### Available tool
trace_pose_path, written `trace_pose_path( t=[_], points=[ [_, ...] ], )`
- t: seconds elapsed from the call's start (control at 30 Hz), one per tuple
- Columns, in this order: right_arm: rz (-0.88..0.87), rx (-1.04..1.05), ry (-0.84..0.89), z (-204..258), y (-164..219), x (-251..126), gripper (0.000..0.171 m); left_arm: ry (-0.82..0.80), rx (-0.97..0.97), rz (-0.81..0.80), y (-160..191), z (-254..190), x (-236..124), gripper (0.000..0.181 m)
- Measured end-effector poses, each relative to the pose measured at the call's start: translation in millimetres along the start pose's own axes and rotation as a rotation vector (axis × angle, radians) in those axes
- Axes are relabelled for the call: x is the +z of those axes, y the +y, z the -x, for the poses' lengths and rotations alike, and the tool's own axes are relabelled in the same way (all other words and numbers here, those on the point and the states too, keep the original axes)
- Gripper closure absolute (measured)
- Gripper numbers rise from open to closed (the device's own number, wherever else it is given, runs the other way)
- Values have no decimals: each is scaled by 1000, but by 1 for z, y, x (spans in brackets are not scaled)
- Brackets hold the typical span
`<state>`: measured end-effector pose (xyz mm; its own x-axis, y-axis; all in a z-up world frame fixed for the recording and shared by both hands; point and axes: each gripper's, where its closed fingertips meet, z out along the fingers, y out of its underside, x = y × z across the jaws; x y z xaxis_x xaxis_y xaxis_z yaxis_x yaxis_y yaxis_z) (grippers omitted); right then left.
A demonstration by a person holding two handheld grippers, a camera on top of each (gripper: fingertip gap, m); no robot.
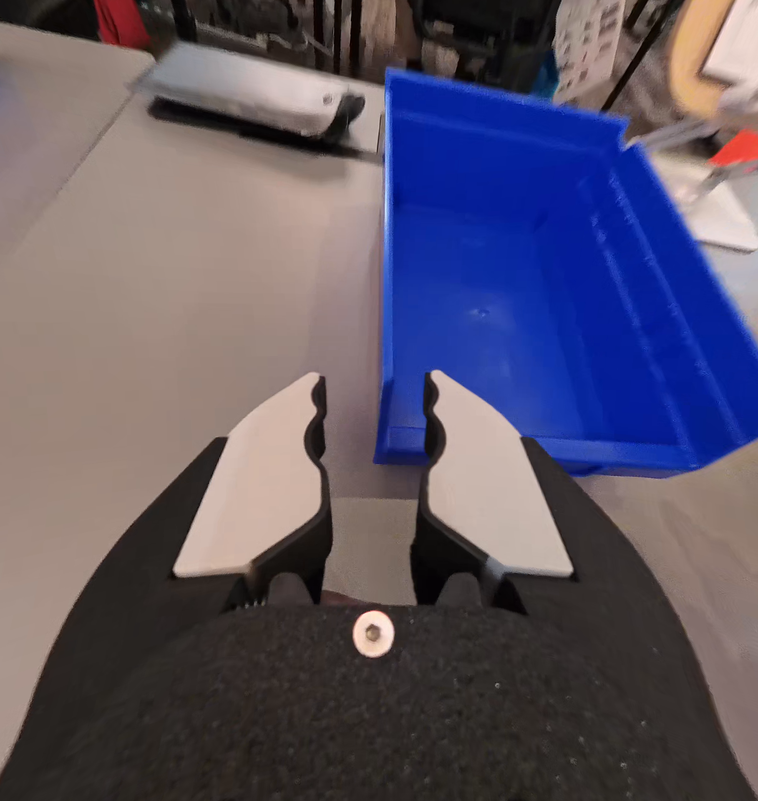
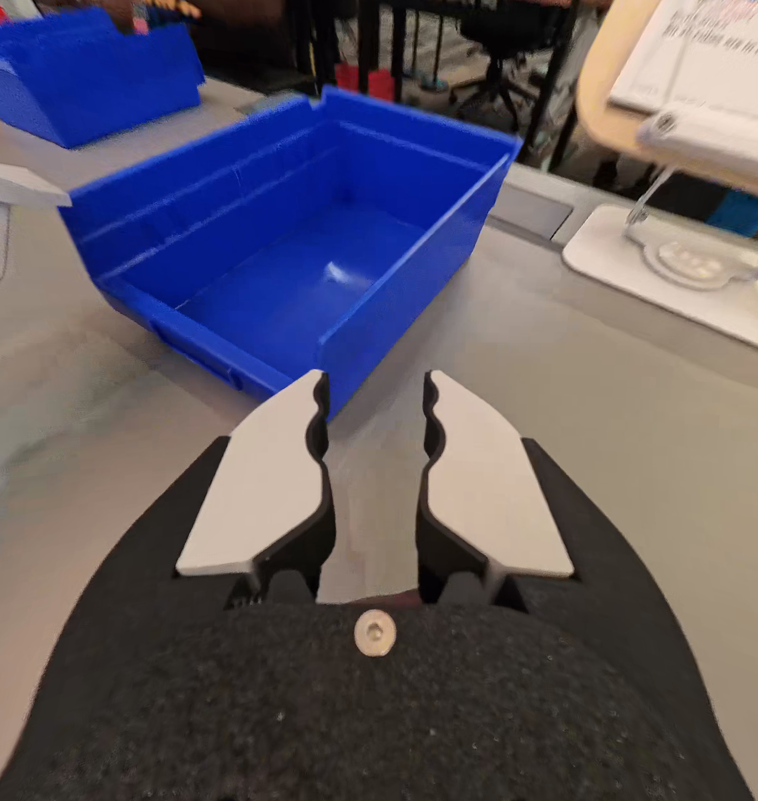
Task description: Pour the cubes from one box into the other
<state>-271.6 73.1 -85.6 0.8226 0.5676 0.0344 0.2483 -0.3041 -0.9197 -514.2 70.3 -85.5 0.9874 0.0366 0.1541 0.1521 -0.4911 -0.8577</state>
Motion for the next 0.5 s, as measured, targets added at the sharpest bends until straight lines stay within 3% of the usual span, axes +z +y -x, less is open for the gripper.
trace_pose_path(
  t=[0.13,0.2,0.37,0.5],
  points=[
    [-72,63,-38,-64,-13,-55,120,101,-22,-46,-8,-33,-34,119],
    [-81,117,-2,-112,-4,-84,118,150,-14,-51,0,-55,-47,119],
    [-11,106,324,-252,75,-181,116,186,9,-91,40,-95,-61,122],
    [-8,162,473,-309,134,-252,117,140,98,-112,67,-105,-55,125]
  ],
)
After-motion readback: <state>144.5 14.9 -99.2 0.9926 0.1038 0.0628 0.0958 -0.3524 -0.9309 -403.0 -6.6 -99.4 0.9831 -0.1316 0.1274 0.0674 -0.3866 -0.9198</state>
